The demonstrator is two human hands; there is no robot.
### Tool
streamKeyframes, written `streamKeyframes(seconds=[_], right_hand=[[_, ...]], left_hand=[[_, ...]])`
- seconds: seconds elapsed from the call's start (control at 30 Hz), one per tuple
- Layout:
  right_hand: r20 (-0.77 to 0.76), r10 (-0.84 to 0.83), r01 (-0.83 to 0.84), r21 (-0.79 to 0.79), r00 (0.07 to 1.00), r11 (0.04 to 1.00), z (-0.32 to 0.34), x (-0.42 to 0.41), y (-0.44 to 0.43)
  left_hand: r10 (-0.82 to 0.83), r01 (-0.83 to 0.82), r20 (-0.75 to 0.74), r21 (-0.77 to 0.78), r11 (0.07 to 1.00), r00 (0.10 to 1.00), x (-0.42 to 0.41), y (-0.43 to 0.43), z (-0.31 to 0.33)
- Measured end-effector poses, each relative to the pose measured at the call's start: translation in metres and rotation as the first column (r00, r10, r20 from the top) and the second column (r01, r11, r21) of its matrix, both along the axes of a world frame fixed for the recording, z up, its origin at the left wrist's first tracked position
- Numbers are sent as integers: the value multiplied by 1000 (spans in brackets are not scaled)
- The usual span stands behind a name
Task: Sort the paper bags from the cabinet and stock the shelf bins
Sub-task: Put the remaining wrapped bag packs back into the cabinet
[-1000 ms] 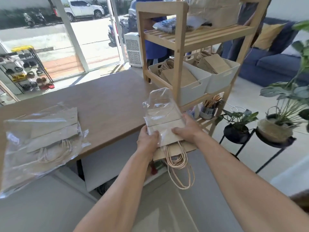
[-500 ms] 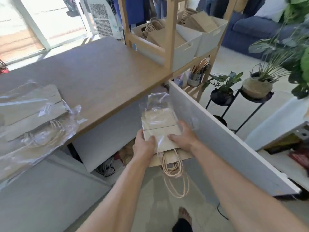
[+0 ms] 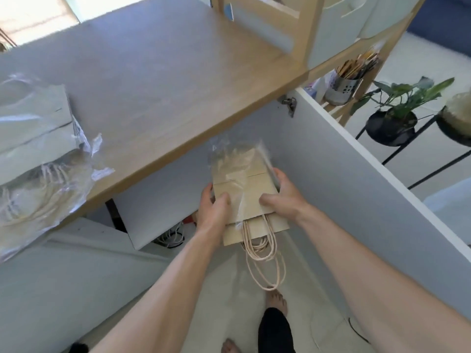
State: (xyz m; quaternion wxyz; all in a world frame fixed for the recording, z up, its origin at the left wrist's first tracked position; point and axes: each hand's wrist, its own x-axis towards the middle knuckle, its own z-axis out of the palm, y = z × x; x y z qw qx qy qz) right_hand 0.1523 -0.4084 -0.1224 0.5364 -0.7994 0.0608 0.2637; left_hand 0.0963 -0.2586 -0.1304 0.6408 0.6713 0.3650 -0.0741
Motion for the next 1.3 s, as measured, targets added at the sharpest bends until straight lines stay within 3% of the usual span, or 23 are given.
streamKeyframes(seconds=[0.17,0.43,0.73,0.93,1.3], right_hand=[[-3,77,-77,24,997,997,-43,62,9],[12,222,-221,-62,975,973,-116,144,19],[111,176,-163,-117,978,980,-178,199,39],[179,168,-141,-153,969,978,-185,219,55],[144,182,-154,-186,973,970,-170,215,55]], left_hand=[[-65,64,54,21,998,996,43,14,-38],[-105,104,53,30,994,993,106,36,-116],[-84,77,81,80,994,993,167,43,-169],[-68,57,80,125,990,994,187,49,-174],[17,-16,-5,186,983,1000,187,48,-150]])
